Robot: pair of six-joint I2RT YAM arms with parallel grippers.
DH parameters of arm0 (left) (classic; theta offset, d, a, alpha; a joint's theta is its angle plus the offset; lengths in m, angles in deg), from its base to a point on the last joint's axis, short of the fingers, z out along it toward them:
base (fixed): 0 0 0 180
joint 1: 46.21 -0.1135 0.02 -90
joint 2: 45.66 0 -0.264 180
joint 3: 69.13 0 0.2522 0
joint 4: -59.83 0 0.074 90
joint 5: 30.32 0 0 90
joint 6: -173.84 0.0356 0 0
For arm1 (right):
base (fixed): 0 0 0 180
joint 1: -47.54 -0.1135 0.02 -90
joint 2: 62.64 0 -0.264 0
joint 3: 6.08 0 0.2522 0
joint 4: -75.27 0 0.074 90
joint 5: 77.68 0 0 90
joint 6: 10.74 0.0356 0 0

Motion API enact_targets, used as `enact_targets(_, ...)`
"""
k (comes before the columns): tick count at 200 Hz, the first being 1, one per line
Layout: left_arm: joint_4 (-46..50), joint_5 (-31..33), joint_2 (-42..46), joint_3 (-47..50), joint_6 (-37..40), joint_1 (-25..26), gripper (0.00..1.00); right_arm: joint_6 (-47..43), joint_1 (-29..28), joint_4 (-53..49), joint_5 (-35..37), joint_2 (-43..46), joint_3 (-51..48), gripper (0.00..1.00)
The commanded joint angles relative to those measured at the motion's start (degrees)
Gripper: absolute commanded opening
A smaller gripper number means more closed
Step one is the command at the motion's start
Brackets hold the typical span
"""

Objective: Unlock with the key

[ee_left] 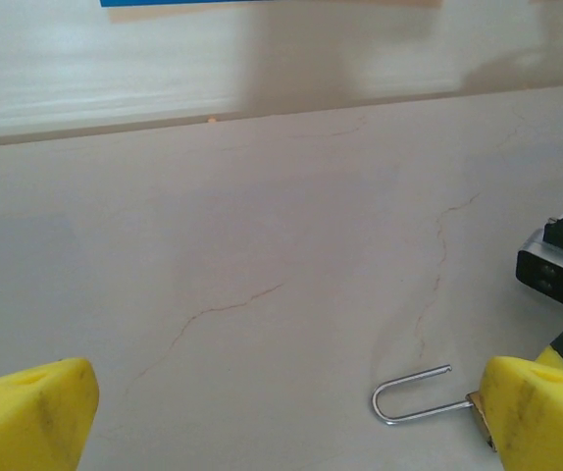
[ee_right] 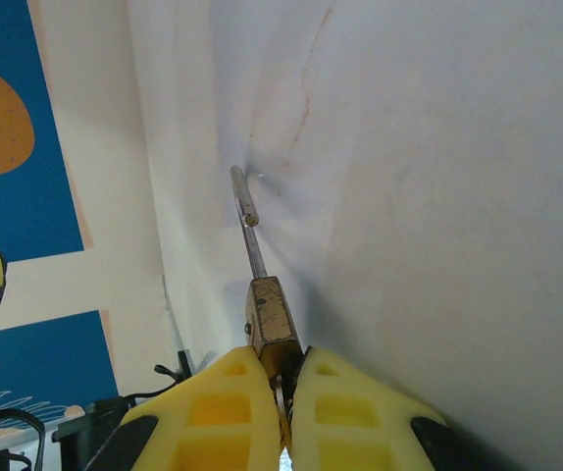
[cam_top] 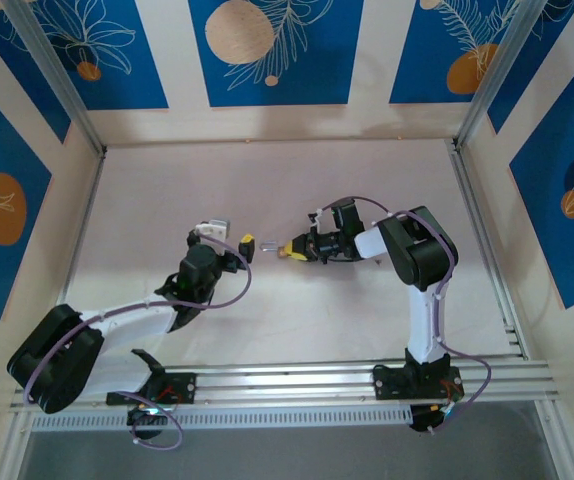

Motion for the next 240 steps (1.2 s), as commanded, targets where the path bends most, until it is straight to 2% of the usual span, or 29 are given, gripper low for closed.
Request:
enact_targets(1,0.6,0.1,1.0,-1.9,0.5,-0.7,0.99,0.5,-0.3,0.9,-1.1,-0.1,-0.2,0.03)
enact_targets(13,1.0,0.2,1.2,-1.9,0.6,-0.7,0.99,0.0,-0.2,-0.6,-0.6,-0.1,0.5,0.07)
enact_targets(47,3.9,-0.4,3.0,-2.9,0.3,-0.7,1.00,-1.6,0.7,-6.0,0.8,0.8,2.0,0.30)
enact_targets(68,8.7,-0.8,4.8,-4.9,-0.7,-0.7,1.00,-3.6,1.7,-11.1,2.8,3.0,2.9,0.37)
enact_targets(91,14.1,-1.5,6.7,-7.4,-2.3,-0.8,1.00,-7.0,2.4,-19.9,6.8,6.5,4.6,0.41)
enact_targets(142,24.3,-2.7,9.5,-14.4,-7.1,-0.7,1.00,-15.5,3.4,-42.2,21.5,14.6,12.0,0.50)
enact_targets(190,30.7,-7.6,10.9,-22.2,-9.3,-0.8,1.00,-18.3,3.2,-48.2,25.6,18.4,12.6,0.49)
enact_targets(204,31.7,-7.8,9.9,-25.2,-9.2,-0.8,1.00,-22.4,3.2,-53.2,31.8,20.1,14.8,0.49)
enact_targets(240,31.4,-7.3,5.6,-31.0,-4.0,-0.8,1.00,-29.6,3.6,-63.8,56.8,19.3,20.2,0.51)
